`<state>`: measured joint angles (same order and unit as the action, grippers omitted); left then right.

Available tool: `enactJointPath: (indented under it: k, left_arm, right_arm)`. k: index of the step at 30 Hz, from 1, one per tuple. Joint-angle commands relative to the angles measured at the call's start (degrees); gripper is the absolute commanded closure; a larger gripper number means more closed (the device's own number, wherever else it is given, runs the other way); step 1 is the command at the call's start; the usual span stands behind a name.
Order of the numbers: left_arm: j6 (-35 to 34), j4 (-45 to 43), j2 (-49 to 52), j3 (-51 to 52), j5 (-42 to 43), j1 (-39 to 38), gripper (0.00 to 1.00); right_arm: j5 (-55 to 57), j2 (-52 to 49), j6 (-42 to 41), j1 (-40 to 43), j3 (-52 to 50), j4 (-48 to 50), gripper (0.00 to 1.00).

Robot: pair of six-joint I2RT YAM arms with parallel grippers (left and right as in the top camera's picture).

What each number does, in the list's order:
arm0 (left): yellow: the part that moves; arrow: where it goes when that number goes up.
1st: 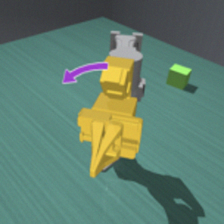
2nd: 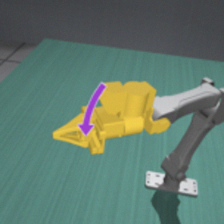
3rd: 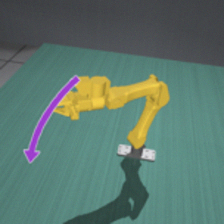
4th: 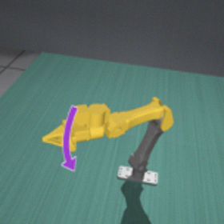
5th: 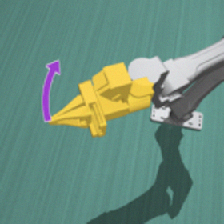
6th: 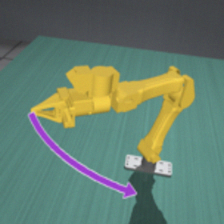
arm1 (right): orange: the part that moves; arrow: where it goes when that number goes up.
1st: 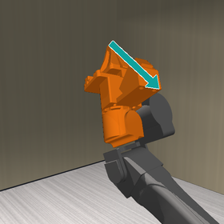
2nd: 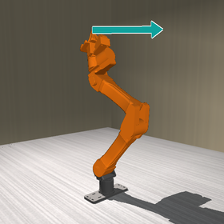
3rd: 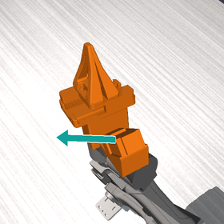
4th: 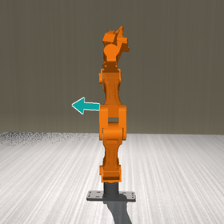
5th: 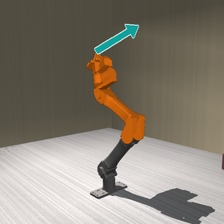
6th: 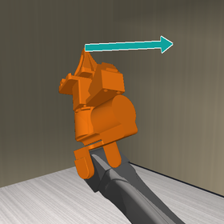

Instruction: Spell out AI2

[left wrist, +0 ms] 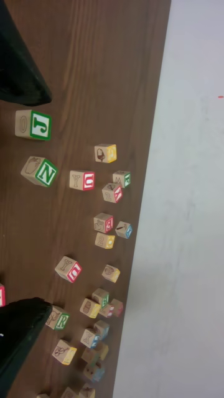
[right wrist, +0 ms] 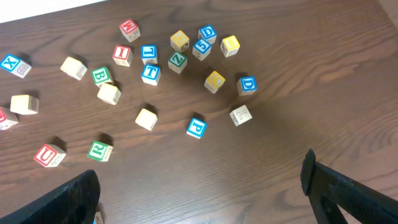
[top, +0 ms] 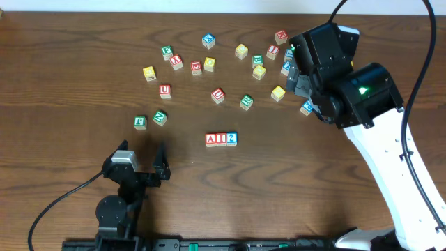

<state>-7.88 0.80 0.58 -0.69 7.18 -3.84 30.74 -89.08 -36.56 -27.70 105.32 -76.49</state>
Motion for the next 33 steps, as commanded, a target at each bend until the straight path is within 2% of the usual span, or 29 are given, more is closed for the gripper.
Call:
enactJointPath:
  k: [1, 13, 15, 17, 19, 24, 28, 33]
  left_arm:
    - [-0.09, 2.67, -0.35, 0.42, 1.20, 0.24, 0.04]
    - [-0.09, 2.67, -0.35, 0.42, 1.18, 0.24, 0.04]
    - [-0.09, 2.67, -0.35, 0.42, 1.20, 0.24, 0.04]
    - [-0.09, 2.64, -0.35, 0.42, 1.18, 0.24, 0.04]
    - [-0.09, 2.67, -0.35, 0.42, 1.18, 0.24, 0.04]
    - [-0.09, 2.64, -0.35, 0.42, 1.20, 0.24, 0.04]
    - [-0.09, 2.67, -0.35, 0.42, 1.20, 0.24, 0.04]
    - [-0.09, 2.64, -0.35, 0.42, 1.20, 0.24, 0.04]
  right_arm:
    - [1.22, 0.85, 0.63, 0.72, 0.85, -0.04, 0.01]
    - [0.81, 1.11, 0.61, 0.68, 0.83, 0.07, 0.01]
    - [0.96, 1.40, 0.90, 0.66, 0.42, 3.26, 0.01]
    - [0.76, 2.10, 3.82, 0.46, -1.33, 10.27, 0.01]
    - [-0.85, 3.63, 10.91, -0.33, -5.31, 20.06, 0.01]
    - [-5.75, 11.63, 26.18, -1.75, -23.54, 47.67, 0.01]
    - [-7.61, 20.11, 30.91, -1.51, -40.11, 63.14, 0.01]
    - [-8.72, 31.67, 34.84, -0.87, -59.21, 76.24, 0.01]
